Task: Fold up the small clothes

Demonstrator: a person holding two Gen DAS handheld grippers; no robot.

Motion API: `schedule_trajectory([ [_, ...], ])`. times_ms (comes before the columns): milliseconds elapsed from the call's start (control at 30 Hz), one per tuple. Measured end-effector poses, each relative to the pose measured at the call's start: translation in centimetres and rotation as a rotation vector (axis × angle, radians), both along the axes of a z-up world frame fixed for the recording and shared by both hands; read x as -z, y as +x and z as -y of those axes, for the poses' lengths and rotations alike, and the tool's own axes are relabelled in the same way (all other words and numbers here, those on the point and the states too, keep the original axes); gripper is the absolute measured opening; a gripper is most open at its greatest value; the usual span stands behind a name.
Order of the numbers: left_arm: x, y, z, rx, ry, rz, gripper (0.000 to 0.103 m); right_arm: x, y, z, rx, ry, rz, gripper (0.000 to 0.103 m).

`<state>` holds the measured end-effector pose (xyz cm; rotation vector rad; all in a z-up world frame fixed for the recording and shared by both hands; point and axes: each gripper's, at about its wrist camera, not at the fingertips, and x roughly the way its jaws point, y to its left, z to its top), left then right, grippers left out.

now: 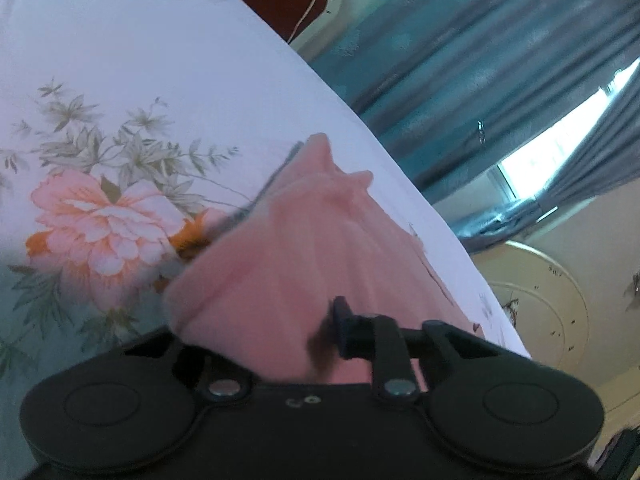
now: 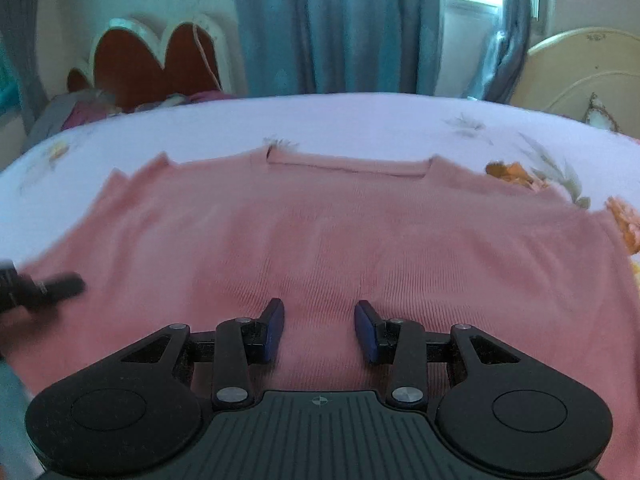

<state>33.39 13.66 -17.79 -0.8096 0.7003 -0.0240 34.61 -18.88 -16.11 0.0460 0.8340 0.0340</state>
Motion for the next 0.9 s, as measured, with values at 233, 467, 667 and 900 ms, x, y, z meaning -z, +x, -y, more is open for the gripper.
schedule_trajectory([
  [233,-0.3,-0.3,0.1,-0.012,-0.004,0.026,0.012,0.2,0.0,-0.5,0.014,-0.032,-0.003,0.039],
  [467,-3.0,-0.3,1.8,-0.003,0.101,0.091,0.011,0.1,0.1,-0.4,-0.006,-0.014,0.003,0.039],
  [667,-8.1,0.4,7.5,0.115,0.307,0.201,0.01,-1.4,-0.4,2.4,0.02,0.136,0.021,0.04],
  [900,-12.0,1.6,20.2,0.407,0.401,0.341,0.01,-4.8,-4.7,12.3,0.157,0.235,0.085,0.04],
])
